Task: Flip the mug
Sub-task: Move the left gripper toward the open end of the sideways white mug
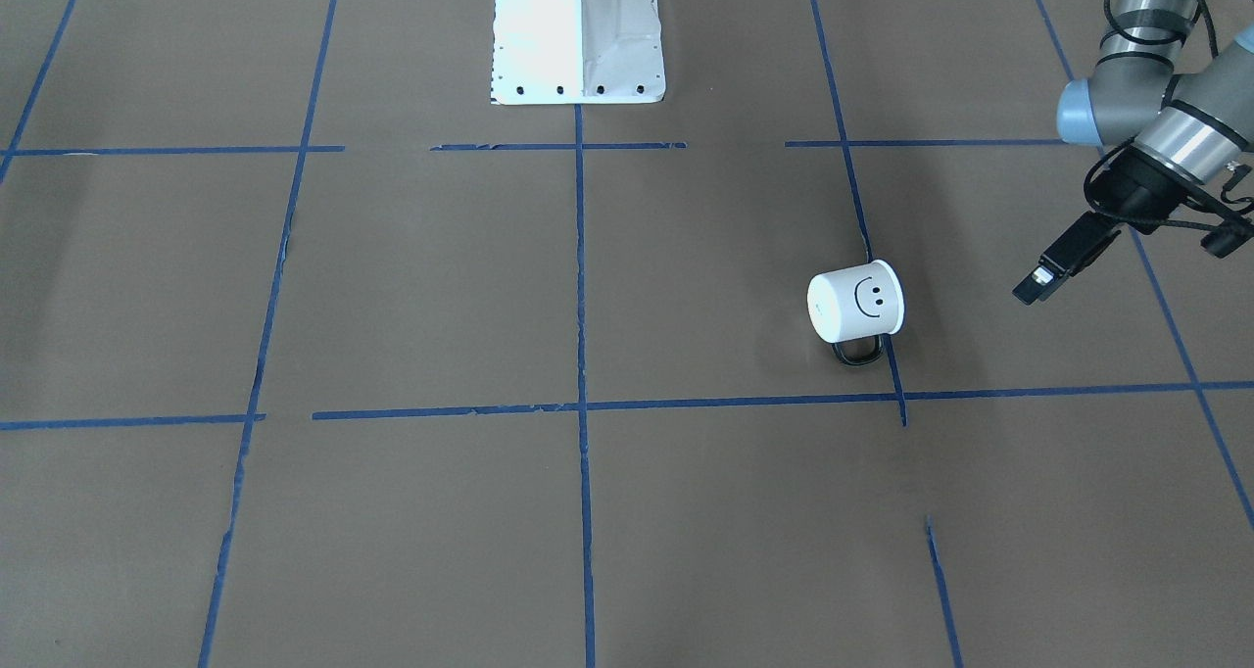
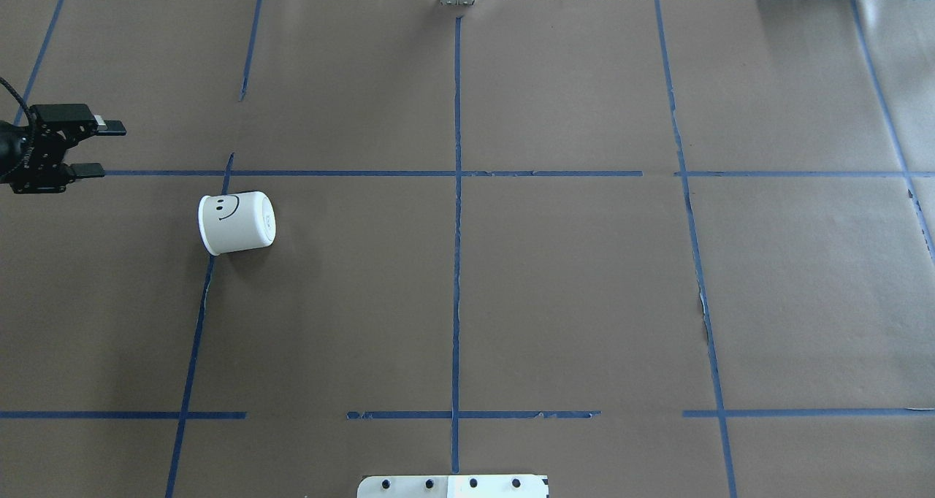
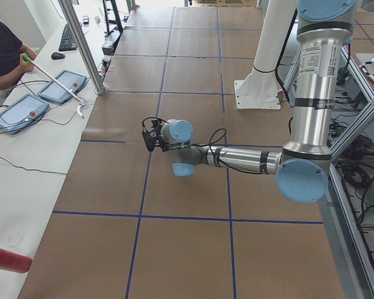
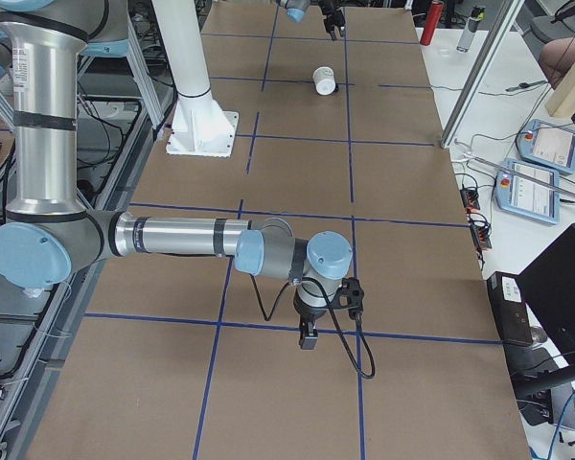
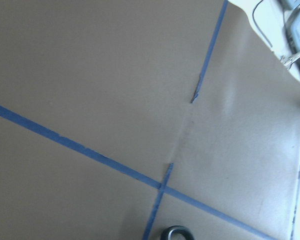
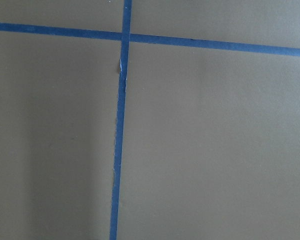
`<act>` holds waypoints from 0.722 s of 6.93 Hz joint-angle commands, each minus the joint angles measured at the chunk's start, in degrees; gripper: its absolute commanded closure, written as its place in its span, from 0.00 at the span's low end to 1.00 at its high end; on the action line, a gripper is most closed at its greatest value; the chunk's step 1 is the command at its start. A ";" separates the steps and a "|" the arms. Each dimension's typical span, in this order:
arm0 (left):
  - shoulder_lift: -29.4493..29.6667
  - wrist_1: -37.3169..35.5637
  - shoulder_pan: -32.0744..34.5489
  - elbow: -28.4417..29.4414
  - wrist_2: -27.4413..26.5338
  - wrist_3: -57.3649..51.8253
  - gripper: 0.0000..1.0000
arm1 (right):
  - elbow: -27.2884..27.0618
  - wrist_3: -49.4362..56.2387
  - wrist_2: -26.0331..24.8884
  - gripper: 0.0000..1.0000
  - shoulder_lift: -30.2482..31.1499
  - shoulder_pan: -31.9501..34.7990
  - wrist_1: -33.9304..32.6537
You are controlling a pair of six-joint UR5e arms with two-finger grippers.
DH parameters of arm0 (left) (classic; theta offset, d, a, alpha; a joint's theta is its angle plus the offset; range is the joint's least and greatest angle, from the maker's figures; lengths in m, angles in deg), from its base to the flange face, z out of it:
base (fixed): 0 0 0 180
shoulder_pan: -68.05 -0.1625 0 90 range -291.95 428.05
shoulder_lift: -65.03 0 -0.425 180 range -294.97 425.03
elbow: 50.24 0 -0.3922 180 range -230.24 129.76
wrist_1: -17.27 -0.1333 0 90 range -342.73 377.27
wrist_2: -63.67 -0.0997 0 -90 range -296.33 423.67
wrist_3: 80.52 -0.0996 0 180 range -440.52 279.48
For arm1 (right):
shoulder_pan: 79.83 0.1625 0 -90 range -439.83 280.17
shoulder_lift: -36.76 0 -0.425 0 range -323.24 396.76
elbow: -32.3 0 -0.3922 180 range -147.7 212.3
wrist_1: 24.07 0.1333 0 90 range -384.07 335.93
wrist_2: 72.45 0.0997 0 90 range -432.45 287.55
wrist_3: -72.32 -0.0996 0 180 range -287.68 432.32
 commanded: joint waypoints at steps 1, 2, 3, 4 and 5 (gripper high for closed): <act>0.38 15.53 -5.18 3.64 -10.22 3.86 0.00 | -0.01 0.00 0.00 0.00 0.00 0.00 0.00; 0.38 19.44 -8.34 5.49 -15.31 6.91 0.00 | -0.01 0.00 0.00 0.00 0.00 0.00 0.00; 2.29 22.08 -12.98 7.51 -20.75 8.51 0.00 | -0.01 0.00 0.00 0.00 0.00 0.00 0.00; 4.05 22.46 -15.64 9.10 -22.46 8.52 0.00 | -0.01 0.00 0.00 0.00 0.00 0.00 0.00; 3.46 22.29 -15.84 9.29 -22.04 7.74 0.00 | -0.01 0.00 0.00 0.00 0.00 0.00 0.00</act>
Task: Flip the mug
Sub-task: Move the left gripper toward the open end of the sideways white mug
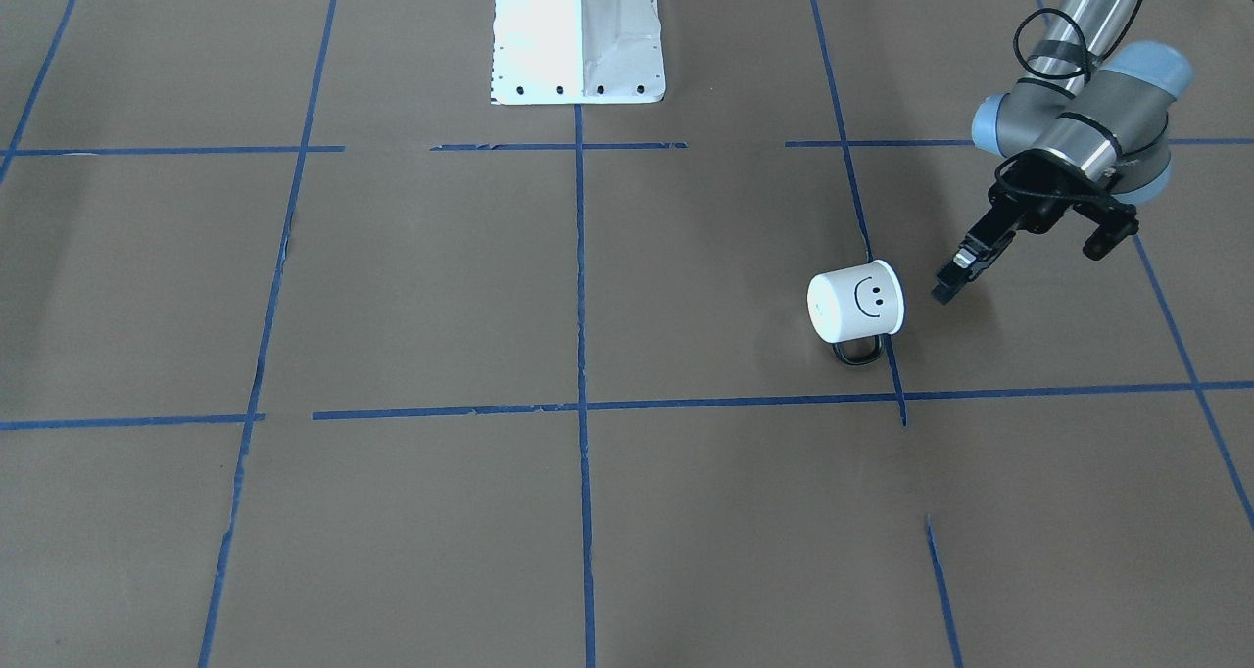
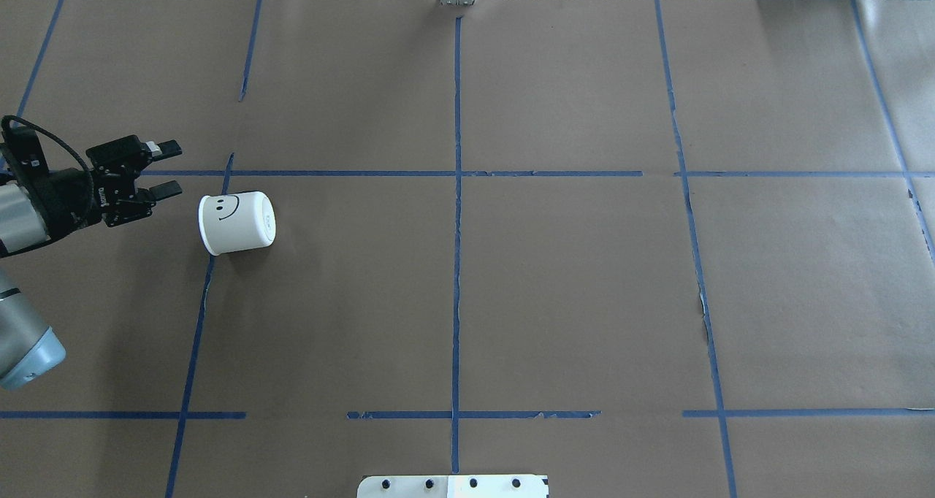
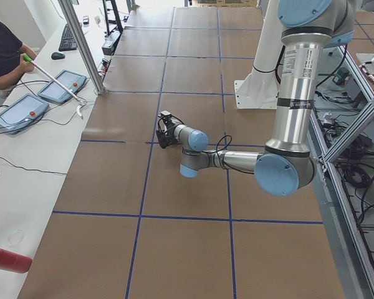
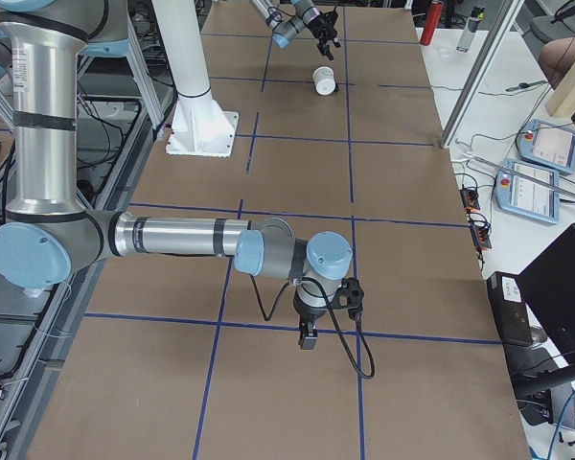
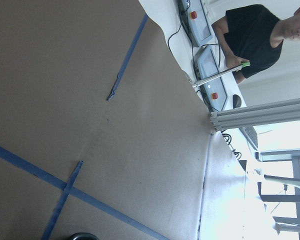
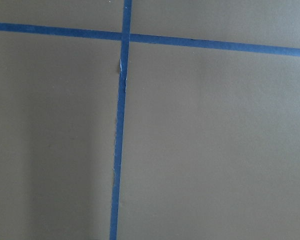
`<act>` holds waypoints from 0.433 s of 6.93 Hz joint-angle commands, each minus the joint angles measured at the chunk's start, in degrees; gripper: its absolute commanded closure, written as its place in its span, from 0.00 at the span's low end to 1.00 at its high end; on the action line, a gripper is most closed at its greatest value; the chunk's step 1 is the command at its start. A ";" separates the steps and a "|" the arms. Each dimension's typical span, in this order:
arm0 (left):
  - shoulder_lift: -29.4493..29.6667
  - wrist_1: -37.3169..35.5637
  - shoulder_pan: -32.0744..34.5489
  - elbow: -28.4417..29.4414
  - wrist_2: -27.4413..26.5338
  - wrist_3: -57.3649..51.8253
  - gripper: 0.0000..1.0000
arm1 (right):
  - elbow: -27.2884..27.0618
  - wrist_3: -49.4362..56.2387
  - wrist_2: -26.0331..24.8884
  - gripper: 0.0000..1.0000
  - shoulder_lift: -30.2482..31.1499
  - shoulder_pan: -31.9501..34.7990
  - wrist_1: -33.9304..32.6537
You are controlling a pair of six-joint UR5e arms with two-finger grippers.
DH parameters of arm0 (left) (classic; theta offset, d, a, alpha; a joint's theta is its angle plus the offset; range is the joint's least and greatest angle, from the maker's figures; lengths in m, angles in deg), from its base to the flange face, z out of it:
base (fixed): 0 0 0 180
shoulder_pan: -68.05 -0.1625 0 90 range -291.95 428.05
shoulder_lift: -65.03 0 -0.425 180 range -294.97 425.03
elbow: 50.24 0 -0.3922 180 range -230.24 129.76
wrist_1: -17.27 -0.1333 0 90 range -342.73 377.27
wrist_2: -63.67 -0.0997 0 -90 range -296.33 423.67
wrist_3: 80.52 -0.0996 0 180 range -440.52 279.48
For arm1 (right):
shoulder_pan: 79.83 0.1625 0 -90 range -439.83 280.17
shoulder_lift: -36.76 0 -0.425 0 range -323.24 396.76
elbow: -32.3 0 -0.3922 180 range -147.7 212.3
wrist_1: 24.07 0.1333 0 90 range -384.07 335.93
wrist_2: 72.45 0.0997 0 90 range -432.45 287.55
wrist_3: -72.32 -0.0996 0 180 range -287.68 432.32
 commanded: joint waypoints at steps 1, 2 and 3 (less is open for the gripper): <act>-0.19 0.34 -1.46 0.78 -0.54 -0.33 0.00 | 0.00 0.00 0.00 0.00 0.00 0.00 0.00; -1.07 0.26 -1.46 0.60 0.68 -0.33 0.00 | 0.00 0.00 0.00 0.00 0.00 0.00 0.00; -1.60 0.25 -1.55 0.86 1.47 -0.33 0.00 | 0.00 0.00 0.00 0.00 0.00 0.00 0.00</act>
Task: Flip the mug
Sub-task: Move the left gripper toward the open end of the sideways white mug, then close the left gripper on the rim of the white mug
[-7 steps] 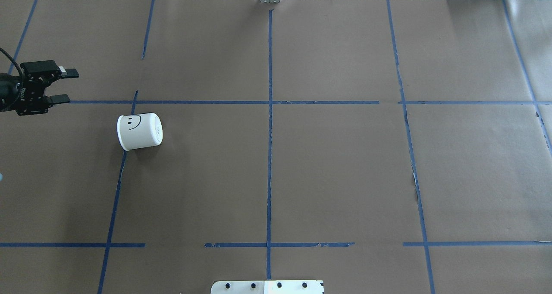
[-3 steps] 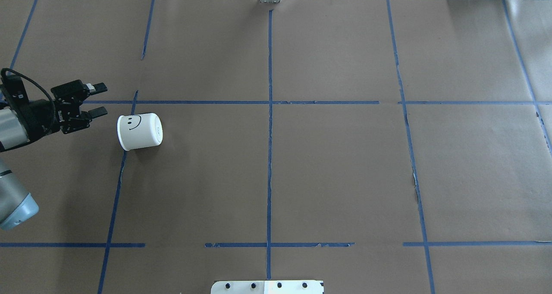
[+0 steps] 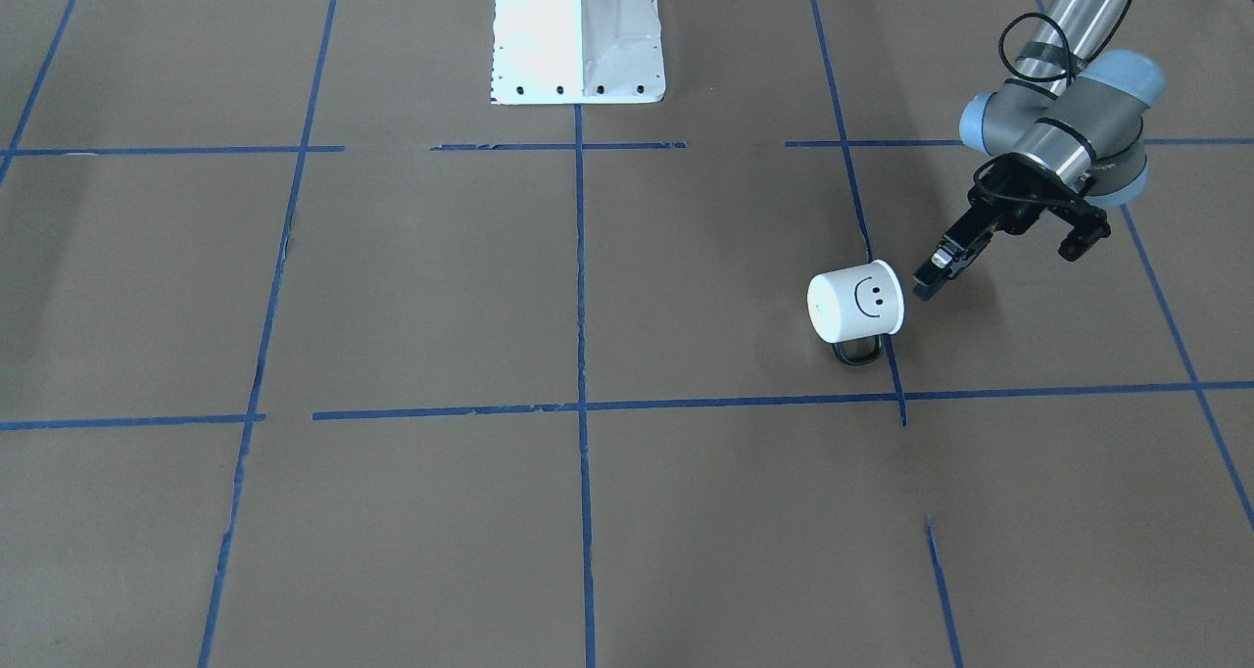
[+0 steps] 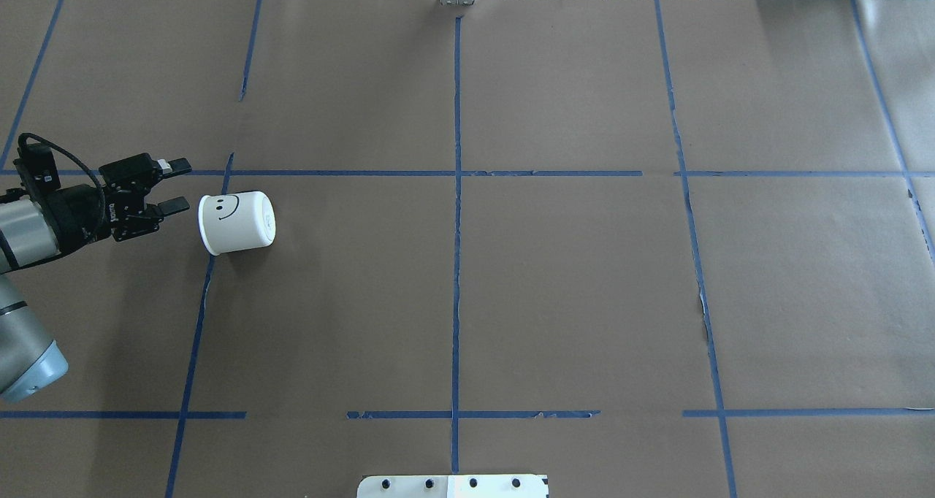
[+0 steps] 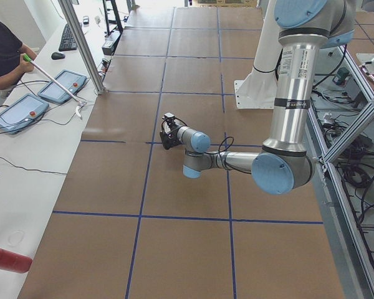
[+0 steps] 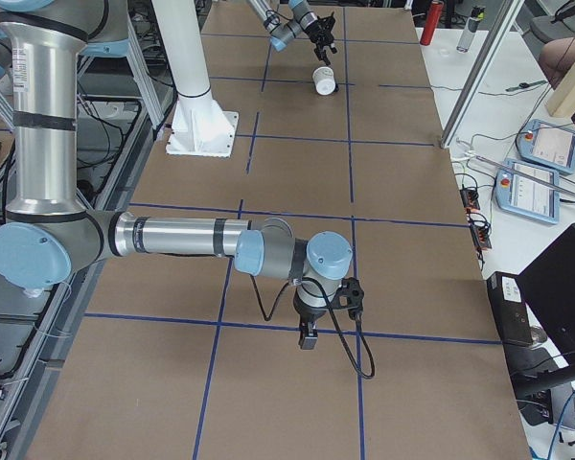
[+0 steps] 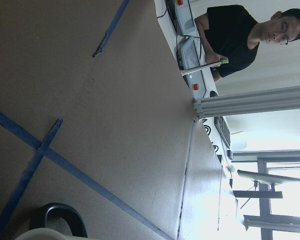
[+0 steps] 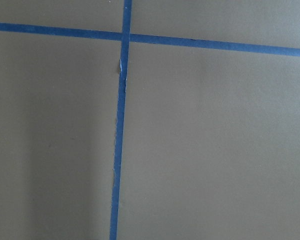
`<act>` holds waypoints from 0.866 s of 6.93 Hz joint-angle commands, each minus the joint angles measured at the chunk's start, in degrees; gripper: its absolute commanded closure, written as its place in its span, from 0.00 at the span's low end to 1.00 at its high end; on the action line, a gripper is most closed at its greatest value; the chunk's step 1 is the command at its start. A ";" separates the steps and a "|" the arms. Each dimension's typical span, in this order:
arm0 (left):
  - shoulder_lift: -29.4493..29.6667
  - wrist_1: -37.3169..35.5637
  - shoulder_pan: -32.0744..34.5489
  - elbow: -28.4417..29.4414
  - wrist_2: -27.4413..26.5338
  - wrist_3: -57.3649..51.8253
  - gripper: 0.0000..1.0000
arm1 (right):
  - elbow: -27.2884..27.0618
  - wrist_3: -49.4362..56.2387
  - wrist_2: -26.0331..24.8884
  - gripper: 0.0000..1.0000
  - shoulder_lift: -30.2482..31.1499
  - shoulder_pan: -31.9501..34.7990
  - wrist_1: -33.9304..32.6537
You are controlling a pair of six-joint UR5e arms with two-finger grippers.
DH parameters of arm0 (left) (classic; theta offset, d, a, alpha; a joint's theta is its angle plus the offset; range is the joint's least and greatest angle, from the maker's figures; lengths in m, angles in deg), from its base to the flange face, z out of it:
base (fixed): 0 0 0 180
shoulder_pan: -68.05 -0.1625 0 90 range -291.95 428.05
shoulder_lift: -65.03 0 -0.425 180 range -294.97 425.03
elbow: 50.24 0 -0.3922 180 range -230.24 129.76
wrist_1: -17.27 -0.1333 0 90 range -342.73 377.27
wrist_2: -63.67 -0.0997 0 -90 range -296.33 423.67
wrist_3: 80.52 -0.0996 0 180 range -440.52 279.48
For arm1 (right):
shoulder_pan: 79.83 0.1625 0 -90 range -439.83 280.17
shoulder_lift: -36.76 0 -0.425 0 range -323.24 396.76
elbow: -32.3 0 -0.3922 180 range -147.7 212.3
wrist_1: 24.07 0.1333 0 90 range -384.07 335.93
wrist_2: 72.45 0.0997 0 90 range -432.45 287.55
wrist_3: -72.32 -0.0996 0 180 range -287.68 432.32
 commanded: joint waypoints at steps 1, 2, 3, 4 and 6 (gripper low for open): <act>0.85 -0.12 -3.15 1.63 0.82 -0.02 0.00 | 0.00 0.00 0.00 0.00 0.00 0.00 0.00; 1.04 -0.12 -4.58 1.82 0.82 0.15 0.00 | 0.00 0.00 0.00 0.00 0.00 0.00 0.00; 1.39 0.75 -4.68 3.04 1.77 -0.11 0.00 | 0.00 0.00 0.00 0.00 0.00 0.00 0.00; 1.92 4.07 -4.59 4.45 6.31 -1.59 0.00 | 0.00 0.00 0.00 0.00 0.00 0.00 0.00; 2.80 9.07 -3.98 7.08 6.09 -3.53 0.01 | 0.00 0.00 0.00 0.00 0.00 0.00 0.00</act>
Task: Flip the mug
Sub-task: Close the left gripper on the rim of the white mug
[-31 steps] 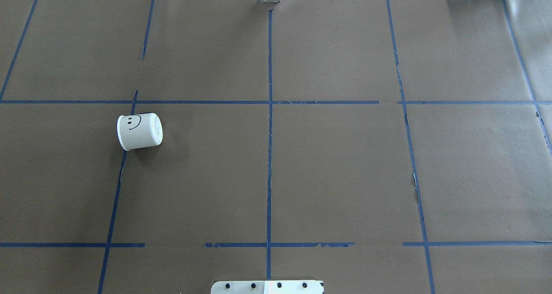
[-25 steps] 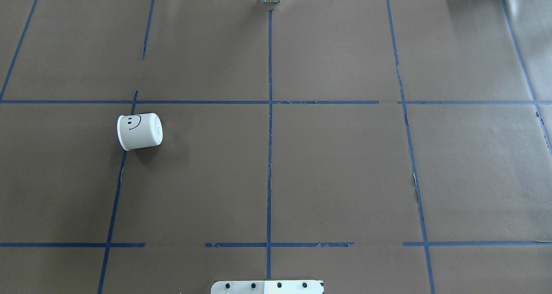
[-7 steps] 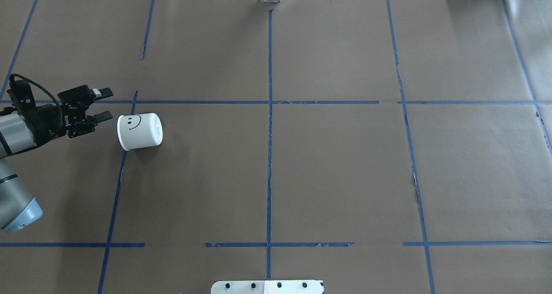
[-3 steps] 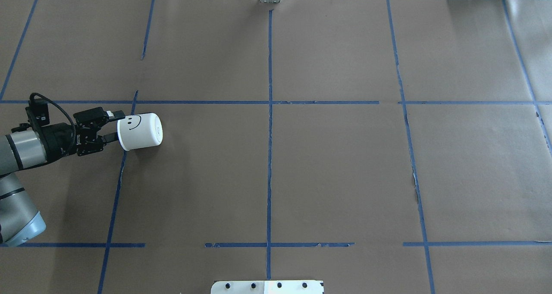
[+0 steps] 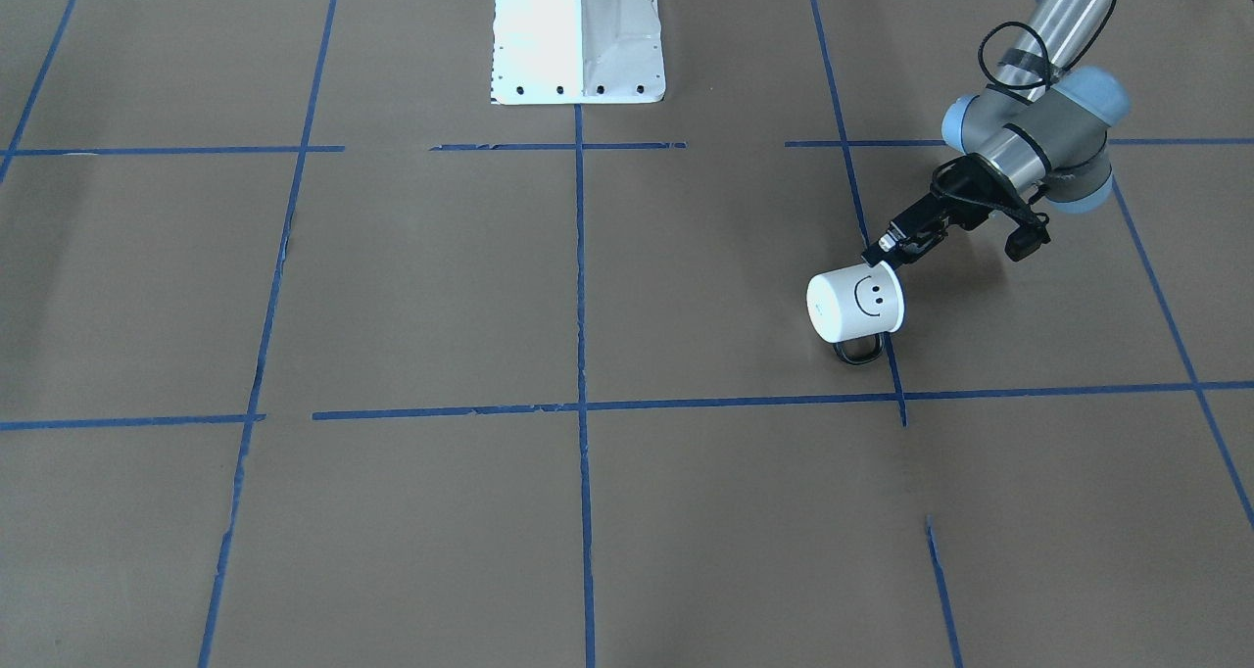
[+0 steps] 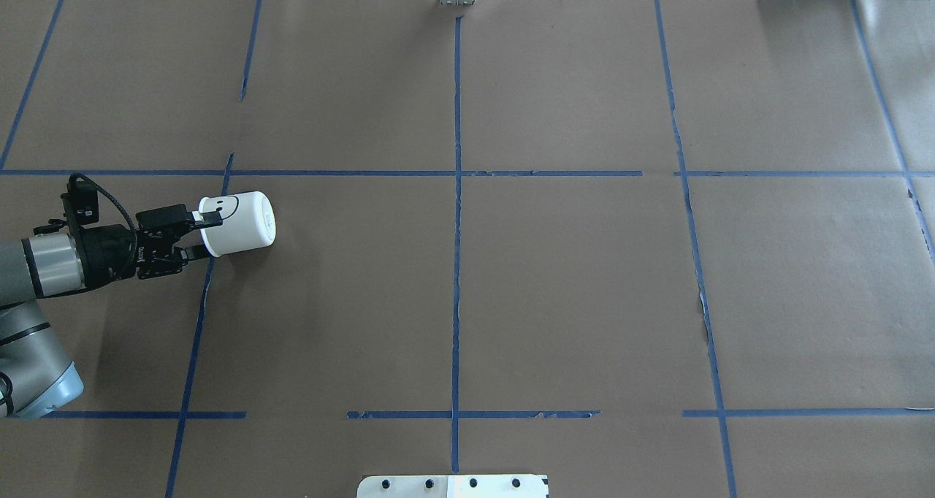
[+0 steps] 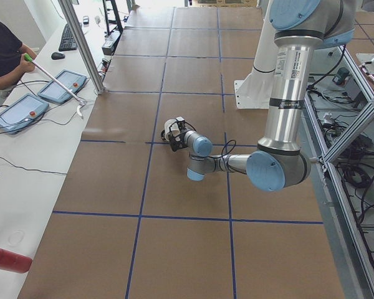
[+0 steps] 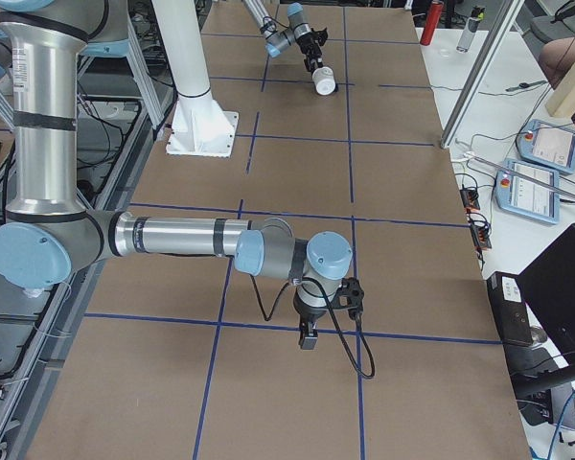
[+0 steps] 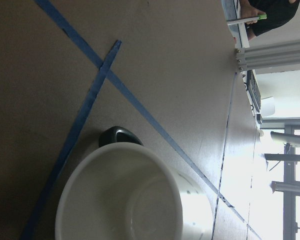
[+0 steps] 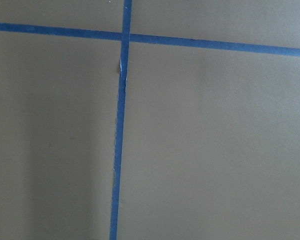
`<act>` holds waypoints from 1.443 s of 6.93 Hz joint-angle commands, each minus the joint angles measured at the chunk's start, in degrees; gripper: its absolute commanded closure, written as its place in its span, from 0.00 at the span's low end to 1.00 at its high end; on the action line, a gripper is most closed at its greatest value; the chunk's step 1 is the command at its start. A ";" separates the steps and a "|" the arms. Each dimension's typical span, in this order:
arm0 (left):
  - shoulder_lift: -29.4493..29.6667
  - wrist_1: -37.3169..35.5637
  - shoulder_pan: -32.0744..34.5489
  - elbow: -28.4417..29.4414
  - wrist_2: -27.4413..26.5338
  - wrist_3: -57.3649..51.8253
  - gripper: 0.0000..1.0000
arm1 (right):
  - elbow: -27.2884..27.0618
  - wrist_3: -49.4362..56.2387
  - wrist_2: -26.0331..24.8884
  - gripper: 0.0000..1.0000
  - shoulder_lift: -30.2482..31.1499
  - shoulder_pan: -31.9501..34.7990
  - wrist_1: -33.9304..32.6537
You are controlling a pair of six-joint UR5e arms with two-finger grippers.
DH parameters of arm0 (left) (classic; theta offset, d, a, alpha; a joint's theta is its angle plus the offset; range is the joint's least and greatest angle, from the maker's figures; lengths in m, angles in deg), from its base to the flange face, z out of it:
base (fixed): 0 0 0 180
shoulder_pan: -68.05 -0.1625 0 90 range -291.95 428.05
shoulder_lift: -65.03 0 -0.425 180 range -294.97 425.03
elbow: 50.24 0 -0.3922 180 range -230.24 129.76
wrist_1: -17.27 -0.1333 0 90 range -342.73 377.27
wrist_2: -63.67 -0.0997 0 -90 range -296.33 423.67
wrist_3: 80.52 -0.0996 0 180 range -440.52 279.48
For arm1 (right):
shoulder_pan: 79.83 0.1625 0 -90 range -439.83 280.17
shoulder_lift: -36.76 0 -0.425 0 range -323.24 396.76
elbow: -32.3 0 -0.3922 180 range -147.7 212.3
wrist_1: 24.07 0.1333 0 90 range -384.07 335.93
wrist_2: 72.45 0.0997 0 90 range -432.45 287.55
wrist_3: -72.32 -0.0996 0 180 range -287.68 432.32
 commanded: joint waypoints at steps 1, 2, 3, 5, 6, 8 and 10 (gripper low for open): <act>2.46 8.71 0.74 5.83 -0.63 -0.82 0.01 | 0.09 0.00 0.00 0.00 0.00 0.00 0.00; 3.26 10.85 0.74 7.00 -4.47 -0.74 0.01 | 0.09 0.00 0.00 0.00 0.00 0.00 0.00; 3.53 10.87 0.74 7.71 -6.85 -0.82 0.01 | 0.09 0.00 0.00 0.00 0.00 0.00 0.00; 5.37 10.87 1.00 9.03 -8.46 -0.74 0.01 | 0.00 0.00 0.00 0.00 0.00 0.00 0.00; 7.90 10.87 0.92 11.30 -8.46 -0.74 0.01 | 0.00 0.00 0.00 0.00 0.00 0.00 0.00; 8.28 10.96 0.92 11.67 -8.37 -0.56 0.15 | 0.00 0.00 0.00 0.00 0.00 0.00 0.00; 8.10 10.96 0.92 11.50 -8.28 -0.56 1.00 | 0.00 0.00 0.00 0.00 0.00 0.00 0.00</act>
